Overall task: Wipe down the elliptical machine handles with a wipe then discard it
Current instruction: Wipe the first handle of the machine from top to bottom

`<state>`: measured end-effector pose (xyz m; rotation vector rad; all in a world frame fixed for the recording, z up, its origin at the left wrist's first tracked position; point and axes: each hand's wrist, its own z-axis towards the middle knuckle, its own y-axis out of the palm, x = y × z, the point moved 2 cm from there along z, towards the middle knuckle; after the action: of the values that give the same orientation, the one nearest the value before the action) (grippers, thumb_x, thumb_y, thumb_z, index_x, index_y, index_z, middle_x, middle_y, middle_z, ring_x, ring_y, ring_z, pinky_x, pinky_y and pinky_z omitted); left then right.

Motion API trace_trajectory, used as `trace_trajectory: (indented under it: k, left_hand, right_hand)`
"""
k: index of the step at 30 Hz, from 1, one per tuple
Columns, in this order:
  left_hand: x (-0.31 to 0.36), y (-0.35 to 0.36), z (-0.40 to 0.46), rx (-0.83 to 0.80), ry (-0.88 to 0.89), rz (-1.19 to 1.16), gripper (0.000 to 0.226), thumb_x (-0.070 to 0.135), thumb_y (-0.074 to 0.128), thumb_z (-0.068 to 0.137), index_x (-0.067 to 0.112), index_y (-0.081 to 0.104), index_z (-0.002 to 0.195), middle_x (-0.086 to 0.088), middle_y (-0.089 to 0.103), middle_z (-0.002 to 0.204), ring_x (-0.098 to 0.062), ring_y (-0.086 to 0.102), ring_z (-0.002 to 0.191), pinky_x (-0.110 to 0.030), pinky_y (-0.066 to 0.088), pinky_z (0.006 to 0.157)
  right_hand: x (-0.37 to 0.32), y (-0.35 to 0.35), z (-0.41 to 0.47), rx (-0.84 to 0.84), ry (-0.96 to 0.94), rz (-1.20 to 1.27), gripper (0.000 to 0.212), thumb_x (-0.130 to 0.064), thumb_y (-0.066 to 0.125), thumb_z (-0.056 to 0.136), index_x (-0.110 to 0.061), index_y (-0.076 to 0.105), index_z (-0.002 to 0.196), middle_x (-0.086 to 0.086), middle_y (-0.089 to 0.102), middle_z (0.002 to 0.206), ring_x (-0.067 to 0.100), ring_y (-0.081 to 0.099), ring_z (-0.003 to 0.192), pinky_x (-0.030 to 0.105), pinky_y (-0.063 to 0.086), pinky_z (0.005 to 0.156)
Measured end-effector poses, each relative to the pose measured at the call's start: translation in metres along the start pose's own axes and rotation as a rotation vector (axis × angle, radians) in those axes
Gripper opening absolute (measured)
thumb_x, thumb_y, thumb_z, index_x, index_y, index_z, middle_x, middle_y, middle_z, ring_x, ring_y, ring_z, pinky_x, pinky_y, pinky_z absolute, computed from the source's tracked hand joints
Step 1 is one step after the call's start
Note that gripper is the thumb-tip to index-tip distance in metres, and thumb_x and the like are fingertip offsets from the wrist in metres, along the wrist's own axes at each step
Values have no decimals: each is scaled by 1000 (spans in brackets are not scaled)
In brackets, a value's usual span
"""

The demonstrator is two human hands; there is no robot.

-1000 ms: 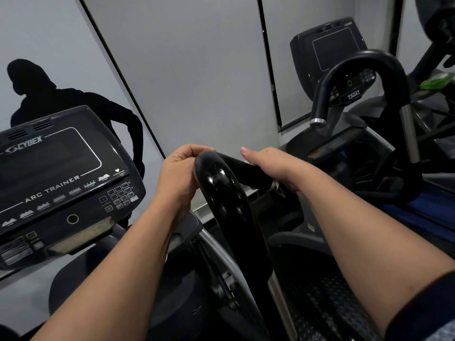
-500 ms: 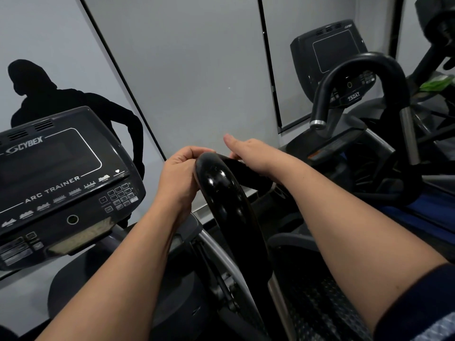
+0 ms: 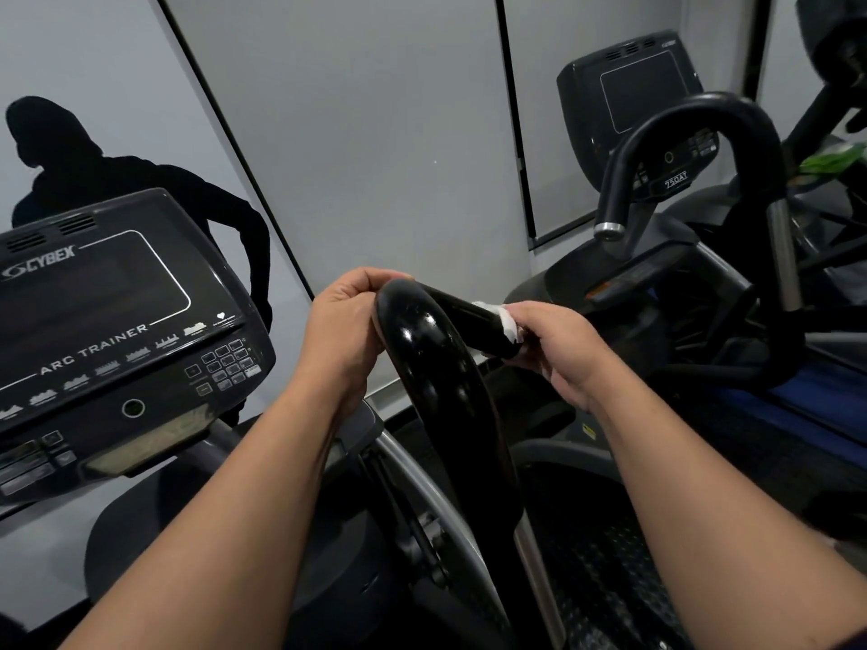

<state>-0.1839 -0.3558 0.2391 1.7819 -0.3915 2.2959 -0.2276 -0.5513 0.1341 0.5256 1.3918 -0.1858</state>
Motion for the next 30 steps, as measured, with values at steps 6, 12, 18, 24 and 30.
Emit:
trace_trajectory:
  k: [6, 12, 18, 24, 30]
  left_hand:
    - [1, -1, -1, -11, -4, 1, 21, -11, 54, 89, 2, 71, 91, -5, 66, 64, -13, 57, 52, -23, 48, 50]
    - [3, -1, -2, -6, -10, 5, 19, -9, 56, 90, 1, 70, 94, -7, 66, 68, -14, 57, 55, -24, 49, 52]
    - [3, -1, -4, -9, -13, 18, 21, -8, 54, 90, 6, 70, 88, -7, 66, 69, -16, 58, 57, -26, 49, 55]
    - [4, -1, -7, 5, -23, 10, 21, -9, 55, 89, 4, 71, 90, -3, 67, 63, -15, 57, 56, -26, 48, 55]
    - [0, -2, -7, 27, -57, 2, 27, -10, 52, 87, 5, 74, 91, -21, 62, 80, -31, 47, 76, -37, 38, 63]
  right_hand:
    - [12, 3, -14, 213, 29, 298, 28, 3, 49, 91, -7, 75, 89, 11, 72, 89, 22, 67, 87, 41, 58, 81]
    - [31, 12, -35, 247, 110, 246, 27, 9, 54, 92, -9, 67, 78, 16, 69, 79, 23, 72, 69, 39, 57, 79]
    - [29, 46, -54, 121, 270, 535, 13, -5, 47, 104, -11, 58, 104, 2, 73, 69, 12, 72, 56, 28, 56, 59]
    - [7, 65, -65, 112, 468, 693, 17, -9, 50, 104, -7, 64, 94, 6, 74, 62, 17, 72, 53, 38, 57, 79]
    - [-6, 76, -72, 42, 438, 668, 14, -15, 58, 102, -6, 68, 96, 6, 71, 64, 17, 68, 65, 33, 60, 90]
